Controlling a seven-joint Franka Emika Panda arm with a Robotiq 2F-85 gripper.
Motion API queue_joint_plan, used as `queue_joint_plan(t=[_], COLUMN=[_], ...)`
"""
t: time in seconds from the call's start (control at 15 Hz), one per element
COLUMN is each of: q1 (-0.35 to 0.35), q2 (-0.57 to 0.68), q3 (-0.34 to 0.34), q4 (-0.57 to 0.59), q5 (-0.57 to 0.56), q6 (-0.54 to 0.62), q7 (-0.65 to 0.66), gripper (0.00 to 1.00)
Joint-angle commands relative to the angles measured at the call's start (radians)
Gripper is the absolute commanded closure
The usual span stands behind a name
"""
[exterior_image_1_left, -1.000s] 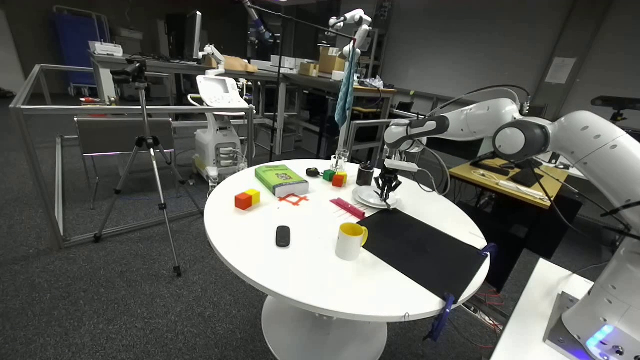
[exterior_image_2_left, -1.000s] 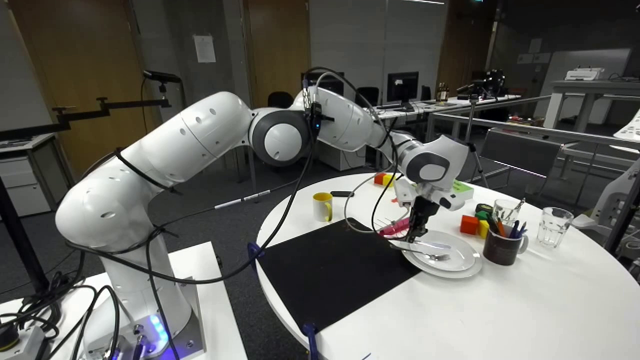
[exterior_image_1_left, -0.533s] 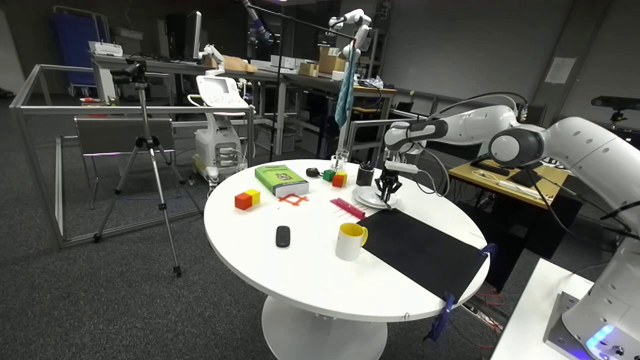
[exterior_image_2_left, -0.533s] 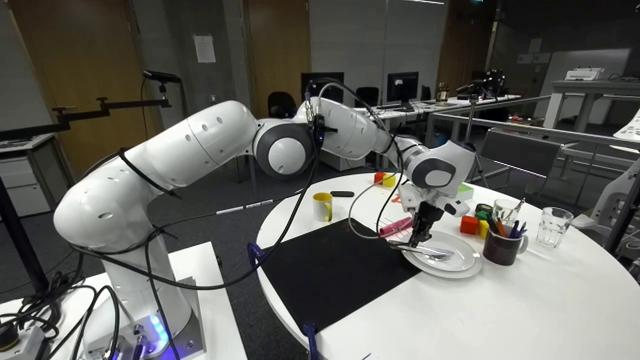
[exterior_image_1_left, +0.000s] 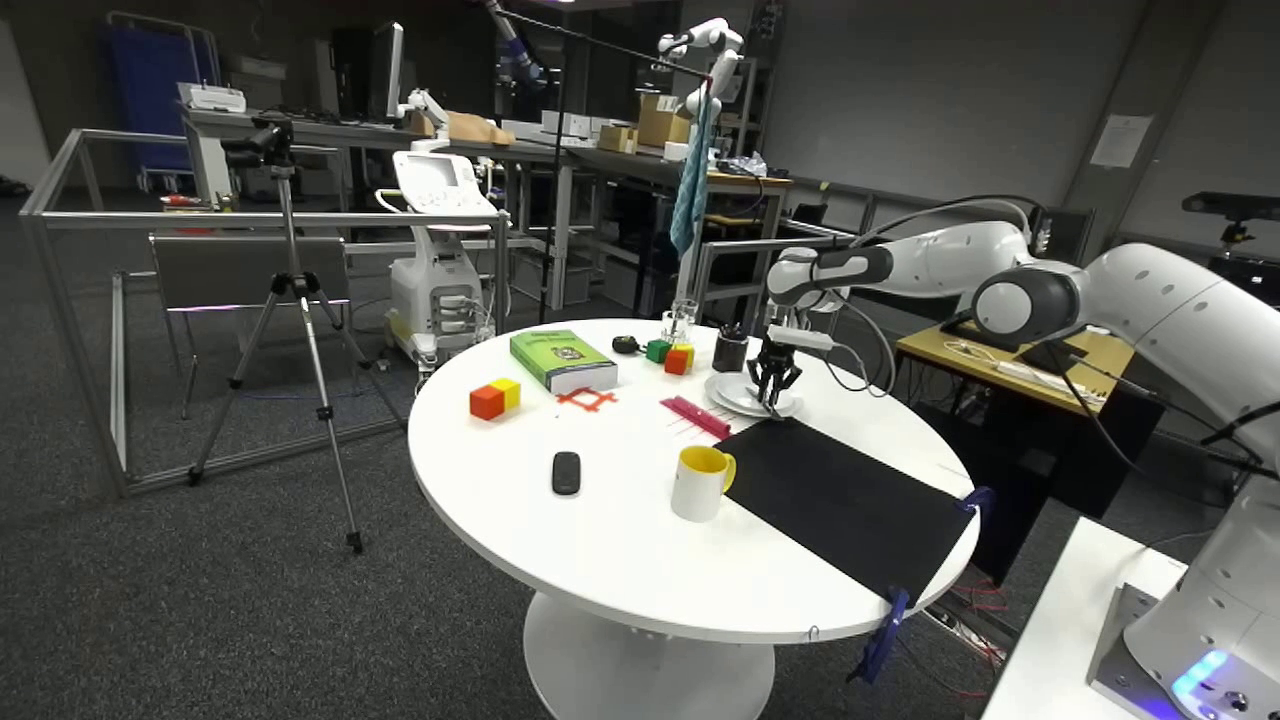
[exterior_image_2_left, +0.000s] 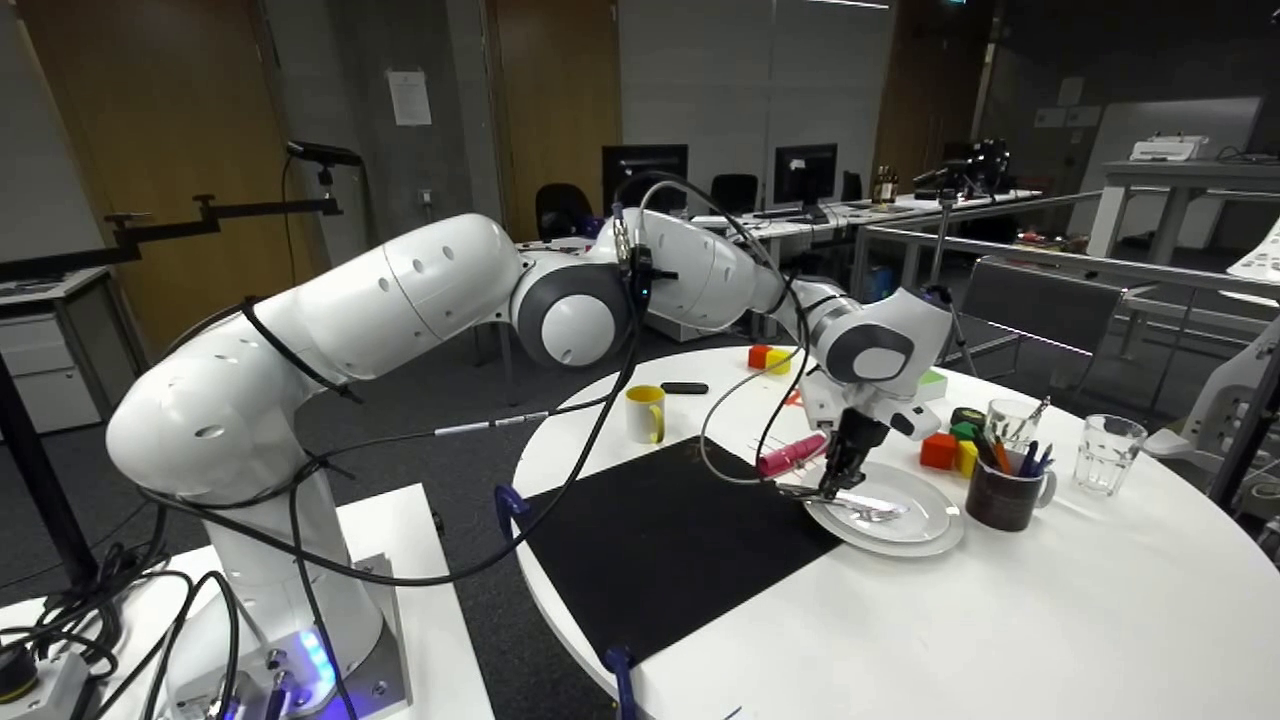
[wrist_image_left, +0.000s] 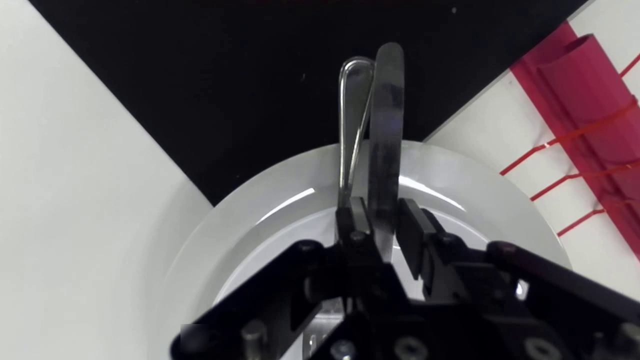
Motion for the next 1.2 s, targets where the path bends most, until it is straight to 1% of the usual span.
queue_joint_plan(t=[0.0, 0.07, 0.33, 0.4, 0.8, 1.0, 1.13], q1=[-0.016, -0.015, -0.014, -0.015, -0.017, -0.011, -0.005], q2=[0.018, 0.013, -0.032, -0.047, -0.179, -0.269, -0.343], q3=[0.016, 0.015, 0.023, 0.028, 0.054, 0.056, 0.056], q4=[0.063, 0.064, 0.046, 0.041, -0.050, -0.142, -0.229], q5=[0.011, 0.011, 0.015, 0.017, 0.021, 0.015, 0.008], q6=[-0.064, -0.067, -0.052, -0.051, -0.020, -0.002, 0.000], q7=[-0.017, -0.018, -0.039, -0.050, -0.133, -0.171, -0.205], gripper=[0.45, 0.36, 0.06, 0.01, 0.00, 0.00, 0.00])
